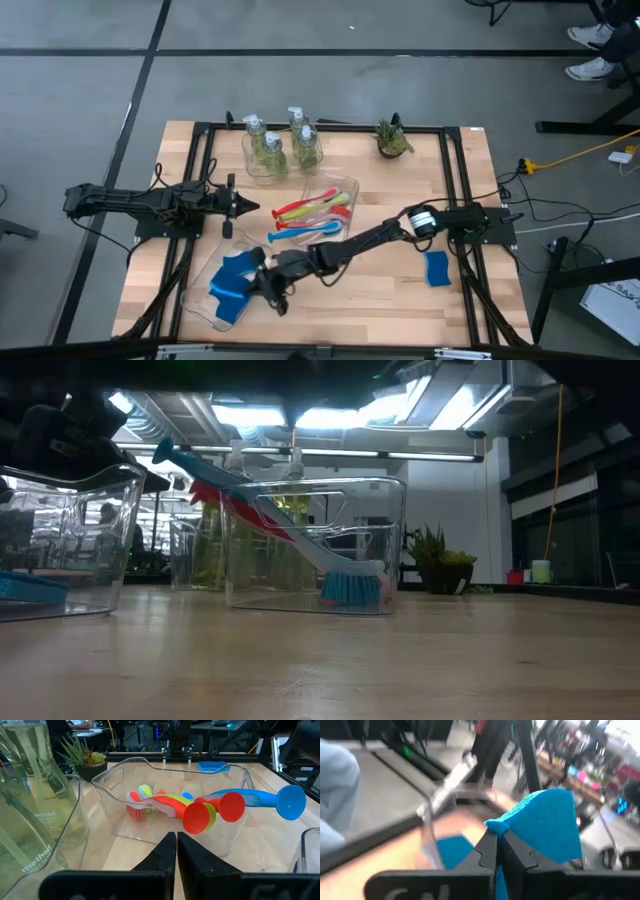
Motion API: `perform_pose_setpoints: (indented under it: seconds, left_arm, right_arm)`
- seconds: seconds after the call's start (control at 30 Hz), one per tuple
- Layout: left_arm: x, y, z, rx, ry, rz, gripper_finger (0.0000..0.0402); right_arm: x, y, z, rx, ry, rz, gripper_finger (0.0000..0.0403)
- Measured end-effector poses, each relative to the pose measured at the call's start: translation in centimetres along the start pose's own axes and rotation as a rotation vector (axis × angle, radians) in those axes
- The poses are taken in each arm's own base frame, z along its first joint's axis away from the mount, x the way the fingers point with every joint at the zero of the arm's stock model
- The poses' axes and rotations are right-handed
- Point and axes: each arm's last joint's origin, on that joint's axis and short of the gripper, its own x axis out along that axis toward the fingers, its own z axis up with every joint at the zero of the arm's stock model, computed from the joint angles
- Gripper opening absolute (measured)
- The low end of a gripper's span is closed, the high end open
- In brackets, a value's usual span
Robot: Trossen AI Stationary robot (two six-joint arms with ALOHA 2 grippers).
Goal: Pick & Place Kitchen Sink Supplies
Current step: Put the blue sponge into the bottom transparent bin
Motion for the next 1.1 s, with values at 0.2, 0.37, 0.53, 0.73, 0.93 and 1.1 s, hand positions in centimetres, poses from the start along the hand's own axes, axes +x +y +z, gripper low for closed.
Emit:
perform_pose_setpoints:
  seconds: [0.2,0.37,0.53,0.73,0.93,1.1]
  left_arm:
    - [0.0,0.0,0.0,0.000,0.000,0.000,0.0010]
    - [0.0,0.0,0.0,0.000,0.000,0.000,0.0013]
    - [0.0,0.0,0.0,0.000,0.000,0.000,0.0008]
    - [0.0,0.0,0.0,0.000,0.000,0.000,0.0011]
    - [0.0,0.0,0.0,0.000,0.000,0.000,0.0012]
    - [0.0,0.0,0.0,0.000,0.000,0.000,0.0008]
  right_arm:
    - [0.4,-1.5,-1.0,0.024,0.105,-0.029,0.0014]
    - [0.3,-2.1,-1.5,0.085,0.117,-0.042,0.0014]
    - [0.2,-2.2,-1.7,0.089,0.127,-0.040,0.0030]
    - [0.2,-2.2,-1.7,0.066,0.128,-0.037,0.0101]
    - [0.3,-2.2,-1.6,0.086,0.118,-0.044,0.0197]
    - [0.3,-2.2,-1.6,0.195,0.115,-0.050,0.0247]
